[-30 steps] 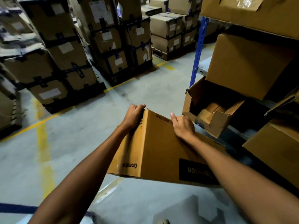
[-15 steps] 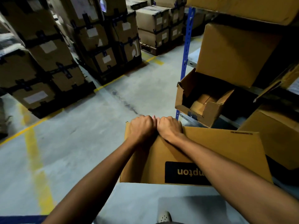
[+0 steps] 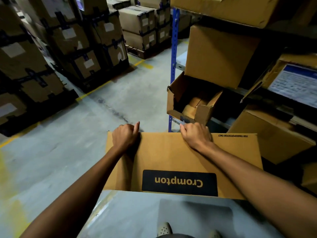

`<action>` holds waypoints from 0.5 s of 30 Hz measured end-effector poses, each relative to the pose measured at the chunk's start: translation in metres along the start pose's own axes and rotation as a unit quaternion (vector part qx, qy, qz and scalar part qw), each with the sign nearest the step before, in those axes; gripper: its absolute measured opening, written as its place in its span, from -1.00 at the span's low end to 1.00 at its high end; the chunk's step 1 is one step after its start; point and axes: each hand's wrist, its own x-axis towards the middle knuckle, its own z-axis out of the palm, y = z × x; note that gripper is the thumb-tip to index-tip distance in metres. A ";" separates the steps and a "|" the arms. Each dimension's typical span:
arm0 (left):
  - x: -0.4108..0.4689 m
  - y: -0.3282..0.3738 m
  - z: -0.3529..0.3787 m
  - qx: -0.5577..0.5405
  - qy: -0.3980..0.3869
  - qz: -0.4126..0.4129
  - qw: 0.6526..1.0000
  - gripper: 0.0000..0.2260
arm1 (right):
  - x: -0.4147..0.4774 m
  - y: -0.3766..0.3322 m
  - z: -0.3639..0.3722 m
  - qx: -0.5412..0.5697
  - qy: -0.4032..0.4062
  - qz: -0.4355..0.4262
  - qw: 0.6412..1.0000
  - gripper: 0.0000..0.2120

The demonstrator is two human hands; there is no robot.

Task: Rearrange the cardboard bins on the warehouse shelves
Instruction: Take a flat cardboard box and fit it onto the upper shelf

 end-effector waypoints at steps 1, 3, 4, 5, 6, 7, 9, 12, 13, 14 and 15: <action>-0.005 0.009 0.005 -0.025 -0.009 0.009 1.000 -0.46 | -0.003 -0.002 0.000 -0.002 0.002 0.002 1.000 -0.52; -0.022 0.036 0.018 -0.060 -0.040 0.044 0.996 -0.49 | -0.008 -0.010 0.002 -0.004 -0.002 -0.003 1.000 -0.53; -0.033 0.052 0.026 -0.068 -0.047 0.071 0.994 -0.50 | -0.010 -0.017 0.002 -0.011 -0.009 -0.009 1.000 -0.54; -0.043 0.067 0.034 -0.073 -0.048 0.090 0.992 -0.50 | -0.011 -0.022 0.001 -0.026 -0.013 -0.020 0.999 -0.55; -0.051 0.078 0.041 -0.075 -0.045 0.092 0.992 -0.48 | -0.012 -0.026 0.001 -0.044 -0.015 -0.034 0.998 -0.55; -0.054 0.085 0.045 -0.073 -0.040 0.082 0.993 -0.46 | -0.013 -0.028 0.000 -0.059 -0.018 -0.050 0.997 -0.56; -0.052 0.087 0.052 -0.064 -0.042 0.052 0.996 -0.45 | -0.013 -0.027 -0.005 -0.082 -0.032 -0.069 0.994 -0.59; -0.041 0.078 0.053 -0.074 -0.046 0.027 0.996 -0.46 | -0.010 -0.013 -0.026 -0.127 -0.039 -0.060 0.989 -0.59; -0.036 0.074 0.052 -0.086 -0.045 0.014 0.995 -0.46 | -0.009 -0.008 -0.035 -0.148 -0.036 -0.050 0.987 -0.55; -0.031 0.068 0.052 -0.100 -0.045 -0.001 0.994 -0.47 | -0.010 -0.001 -0.043 -0.164 -0.035 -0.041 0.985 -0.53; -0.026 0.063 0.051 -0.112 -0.046 -0.012 0.993 -0.47 | -0.011 0.005 -0.049 -0.173 -0.034 -0.034 0.984 -0.52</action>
